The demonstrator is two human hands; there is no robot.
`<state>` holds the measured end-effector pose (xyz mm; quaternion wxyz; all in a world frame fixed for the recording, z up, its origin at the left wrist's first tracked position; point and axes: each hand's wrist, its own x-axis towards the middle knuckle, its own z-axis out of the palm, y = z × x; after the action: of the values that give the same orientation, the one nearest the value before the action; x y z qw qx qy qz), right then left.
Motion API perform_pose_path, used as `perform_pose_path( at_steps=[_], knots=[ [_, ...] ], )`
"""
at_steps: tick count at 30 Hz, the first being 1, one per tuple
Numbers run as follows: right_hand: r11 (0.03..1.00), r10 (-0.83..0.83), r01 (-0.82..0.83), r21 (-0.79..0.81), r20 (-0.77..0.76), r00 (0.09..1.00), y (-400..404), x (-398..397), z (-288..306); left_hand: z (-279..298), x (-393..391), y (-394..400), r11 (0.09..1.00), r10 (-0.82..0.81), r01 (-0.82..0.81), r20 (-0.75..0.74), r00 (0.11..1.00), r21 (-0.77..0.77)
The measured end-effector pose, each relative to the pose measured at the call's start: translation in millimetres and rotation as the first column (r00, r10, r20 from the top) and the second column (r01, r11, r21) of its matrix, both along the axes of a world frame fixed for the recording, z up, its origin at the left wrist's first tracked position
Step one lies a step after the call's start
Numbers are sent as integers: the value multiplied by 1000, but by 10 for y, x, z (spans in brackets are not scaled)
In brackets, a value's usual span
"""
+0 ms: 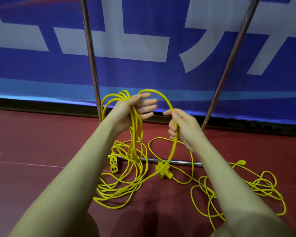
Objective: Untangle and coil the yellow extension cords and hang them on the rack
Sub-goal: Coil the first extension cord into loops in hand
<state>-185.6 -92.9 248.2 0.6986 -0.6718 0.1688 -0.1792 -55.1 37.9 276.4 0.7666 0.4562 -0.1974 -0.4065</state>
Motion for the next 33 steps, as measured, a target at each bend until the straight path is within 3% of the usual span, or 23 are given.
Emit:
perform_pose_path(
  at_steps=[5,10,14,20,25,28,33],
  knots=[
    [980,-74,79,182,-36,997,-101,0,24,-13,71,60,987,-73,48,164,984,155],
    [958,-60,57,282,2,998,-51,33,51,-41,35,56,967,-142,121,79,987,225],
    [969,-11,-1,248,47,999,3,6,126,-141,-35,-25,921,-250,225,37,968,318],
    [978,206,-206,12,-138,969,114,-58,78,-196,-126,-175,996,-78,83,-160,984,23],
    [965,249,-261,-14,-255,934,7,-101,0,-69,-55,-165,978,63,-117,-290,955,-173],
    [976,191,-211,-58,-238,952,-53,-105,-105,-44,40,-115,952,153,-230,-335,930,-204],
    [978,193,-199,-68,-87,977,13,-49,-61,-73,-41,-75,966,165,-207,-249,954,-156]
  ],
)
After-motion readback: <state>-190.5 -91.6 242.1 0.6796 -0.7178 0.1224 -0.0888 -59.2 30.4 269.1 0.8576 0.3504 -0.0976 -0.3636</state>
